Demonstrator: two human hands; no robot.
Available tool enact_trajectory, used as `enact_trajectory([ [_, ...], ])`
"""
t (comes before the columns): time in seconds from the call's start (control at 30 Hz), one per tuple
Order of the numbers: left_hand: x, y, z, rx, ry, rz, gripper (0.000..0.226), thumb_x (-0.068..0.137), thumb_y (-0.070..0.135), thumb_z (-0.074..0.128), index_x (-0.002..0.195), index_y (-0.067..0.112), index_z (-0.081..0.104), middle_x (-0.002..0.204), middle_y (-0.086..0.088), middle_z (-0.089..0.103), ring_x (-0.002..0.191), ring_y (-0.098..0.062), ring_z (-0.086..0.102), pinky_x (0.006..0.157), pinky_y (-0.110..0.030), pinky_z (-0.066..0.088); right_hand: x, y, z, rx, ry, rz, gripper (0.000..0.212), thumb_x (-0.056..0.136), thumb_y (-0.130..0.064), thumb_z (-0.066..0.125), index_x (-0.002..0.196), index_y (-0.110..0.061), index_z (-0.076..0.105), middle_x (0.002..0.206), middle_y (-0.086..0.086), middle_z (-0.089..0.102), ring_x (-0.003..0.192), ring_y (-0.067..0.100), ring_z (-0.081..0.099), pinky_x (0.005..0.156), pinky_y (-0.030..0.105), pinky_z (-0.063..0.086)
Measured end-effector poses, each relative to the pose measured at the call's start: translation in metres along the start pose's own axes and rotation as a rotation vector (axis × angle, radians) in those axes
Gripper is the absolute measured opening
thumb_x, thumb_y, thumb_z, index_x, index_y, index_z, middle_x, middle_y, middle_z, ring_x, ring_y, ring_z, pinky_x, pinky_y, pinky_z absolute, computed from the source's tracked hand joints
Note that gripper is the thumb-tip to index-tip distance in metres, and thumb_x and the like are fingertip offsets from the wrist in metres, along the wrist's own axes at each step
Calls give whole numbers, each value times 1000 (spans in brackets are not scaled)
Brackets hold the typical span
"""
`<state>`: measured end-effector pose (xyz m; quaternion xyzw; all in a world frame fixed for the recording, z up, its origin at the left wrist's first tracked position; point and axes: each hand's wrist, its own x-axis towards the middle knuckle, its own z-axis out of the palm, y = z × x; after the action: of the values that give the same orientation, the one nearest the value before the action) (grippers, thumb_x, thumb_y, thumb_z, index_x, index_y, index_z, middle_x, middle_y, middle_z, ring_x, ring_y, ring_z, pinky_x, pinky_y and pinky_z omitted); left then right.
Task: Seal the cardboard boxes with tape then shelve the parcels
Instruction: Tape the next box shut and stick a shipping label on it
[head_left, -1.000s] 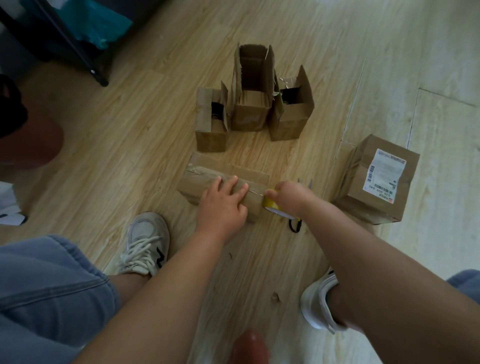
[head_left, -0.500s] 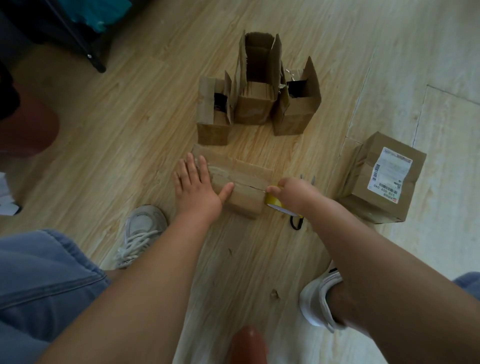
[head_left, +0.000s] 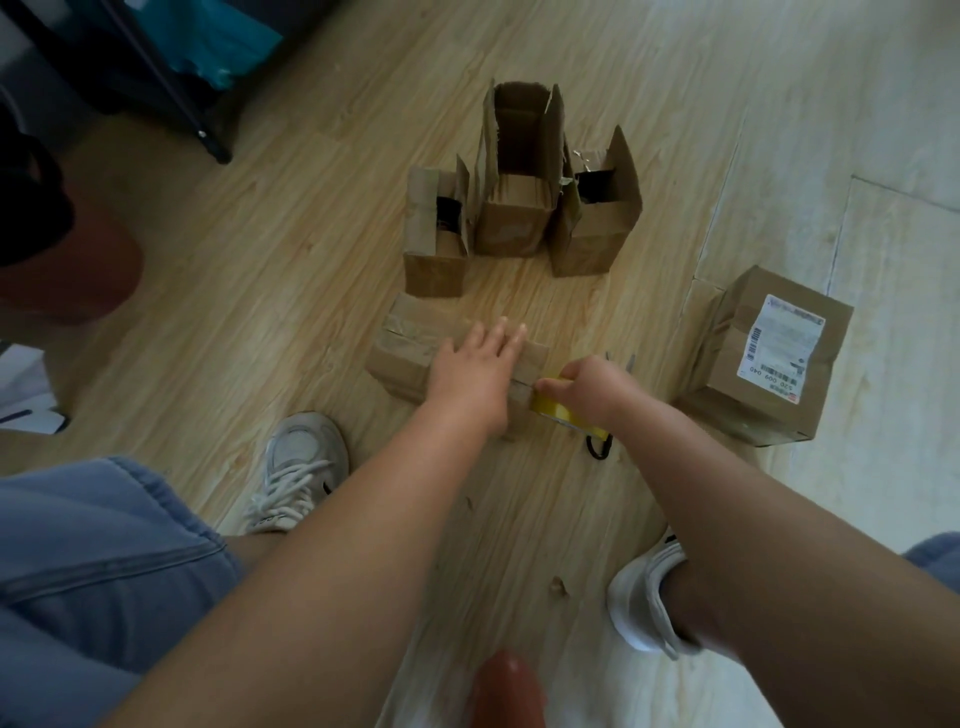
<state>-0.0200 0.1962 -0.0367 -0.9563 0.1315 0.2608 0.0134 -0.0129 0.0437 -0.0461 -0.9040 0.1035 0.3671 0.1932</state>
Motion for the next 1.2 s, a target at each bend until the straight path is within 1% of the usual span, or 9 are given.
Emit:
enact_trajectory([
  [0.1,7,3,1,141,-55,11,117,83,18,71,153,24,-22,164,-1,-17,152,-24,-10,121,-48,18,0,5,3,56,-14,-33,45,94,-55,59,107,-14,67,92,2,65,81,17,62,73,33,53],
  [0.2,7,3,-3,221,-47,27,120,79,22,75,155,19,-19,165,-5,-5,152,-26,-4,119,-50,22,-4,10,-1,140,-50,-77,40,91,-53,65,78,-15,61,73,0,55,66,15,51,62,30,43],
  [0.37,2,-9,-9,148,-1,33,115,76,21,79,157,18,-3,163,-3,6,151,-25,5,118,-52,26,-17,11,-19,176,-95,-137,34,81,-50,77,84,-17,68,83,0,64,77,15,60,66,27,47],
  [0.57,-17,-31,-24,-128,75,71,119,69,25,82,157,20,4,163,2,5,150,-19,7,115,-42,34,-49,-5,-59,131,-106,-242,33,77,-55,78,83,-24,67,86,-3,63,82,14,59,67,27,43],
  [0.8,-29,-14,-18,-351,72,99,133,66,24,85,156,24,-12,165,6,-6,152,-13,-4,119,-41,27,-74,-21,-86,-47,17,-338,48,74,-56,81,63,-16,56,66,-2,49,61,13,45,56,27,33],
  [0.93,-35,-7,-16,-301,104,82,136,63,32,88,155,32,-13,164,8,1,152,-22,4,113,-50,36,-81,-25,-83,-85,14,-379,48,74,-55,81,69,-13,57,67,-1,46,59,12,41,57,28,31],
  [1.1,-34,-24,-13,-425,122,95,134,56,27,90,158,27,3,164,3,10,149,-22,16,117,-41,30,-84,-23,-88,4,-58,-381,54,73,-65,75,66,-15,58,69,-1,50,67,16,48,63,29,35],
  [1.13,-33,-29,-13,-469,126,94,135,54,26,91,158,27,5,164,2,11,149,-21,17,118,-38,28,-84,-21,-87,45,-48,-357,52,74,-67,73,69,-17,61,73,-3,54,70,15,50,64,27,37],
  [1.2,-34,-37,-13,-551,115,90,135,53,20,91,157,30,6,164,3,11,150,-17,15,119,-36,27,-83,-18,-84,184,-28,-292,55,75,-68,71,98,-19,69,99,-2,63,92,16,58,78,29,43],
])
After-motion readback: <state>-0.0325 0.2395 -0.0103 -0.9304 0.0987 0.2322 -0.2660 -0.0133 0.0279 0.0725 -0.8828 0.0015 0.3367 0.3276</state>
